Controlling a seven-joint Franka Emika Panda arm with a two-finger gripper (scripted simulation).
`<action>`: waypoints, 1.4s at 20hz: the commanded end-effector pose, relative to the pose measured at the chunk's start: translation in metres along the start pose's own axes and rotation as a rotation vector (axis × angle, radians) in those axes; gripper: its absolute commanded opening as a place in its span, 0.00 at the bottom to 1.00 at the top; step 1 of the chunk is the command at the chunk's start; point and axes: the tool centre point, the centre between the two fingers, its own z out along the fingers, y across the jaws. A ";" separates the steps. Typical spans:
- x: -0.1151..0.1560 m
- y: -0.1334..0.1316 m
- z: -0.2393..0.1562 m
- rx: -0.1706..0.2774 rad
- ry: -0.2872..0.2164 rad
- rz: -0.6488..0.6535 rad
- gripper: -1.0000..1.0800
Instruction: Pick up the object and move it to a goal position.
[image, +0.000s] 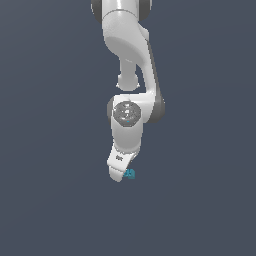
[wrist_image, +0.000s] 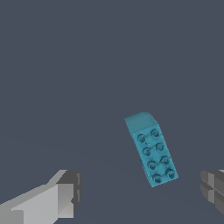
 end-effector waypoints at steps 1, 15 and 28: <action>0.000 0.005 0.005 -0.003 0.001 -0.069 0.96; -0.002 0.026 0.023 -0.013 0.005 -0.332 0.96; -0.003 0.028 0.036 -0.014 0.005 -0.361 0.96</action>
